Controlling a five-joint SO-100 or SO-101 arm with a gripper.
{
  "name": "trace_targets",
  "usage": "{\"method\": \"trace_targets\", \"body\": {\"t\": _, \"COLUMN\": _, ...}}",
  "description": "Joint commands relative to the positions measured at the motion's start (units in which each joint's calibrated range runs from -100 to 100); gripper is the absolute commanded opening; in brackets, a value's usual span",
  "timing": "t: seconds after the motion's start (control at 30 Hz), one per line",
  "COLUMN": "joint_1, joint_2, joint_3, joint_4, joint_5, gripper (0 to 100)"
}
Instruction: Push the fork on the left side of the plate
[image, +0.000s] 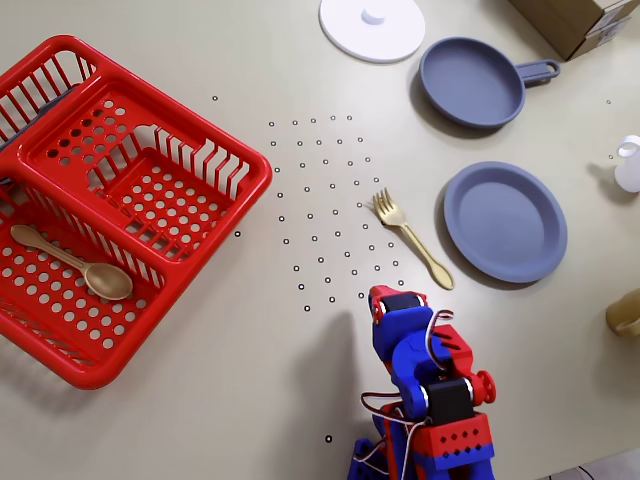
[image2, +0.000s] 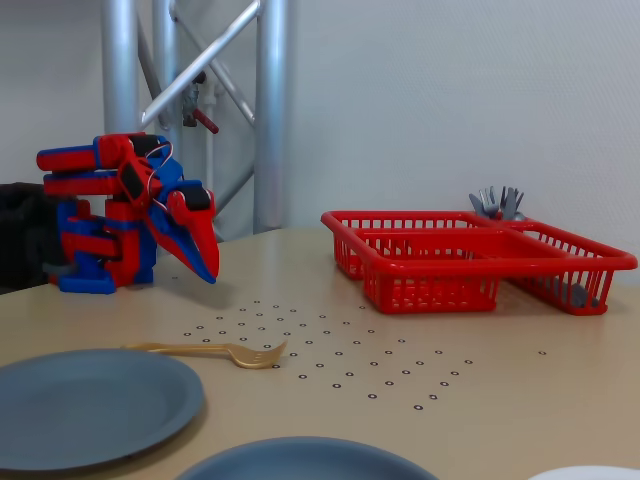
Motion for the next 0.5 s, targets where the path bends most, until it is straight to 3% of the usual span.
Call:
{"method": "trace_targets", "body": {"t": 0.0, "joint_1": 0.44, "joint_2": -0.43, "joint_3": 1.08, "joint_4": -1.34, "joint_5": 0.54, "gripper": 0}}
{"method": "trace_targets", "body": {"t": 0.47, "joint_1": -0.85, "joint_2": -0.43, "joint_3": 1.08, "joint_4": -1.34, "joint_5": 2.25, "gripper": 0}}
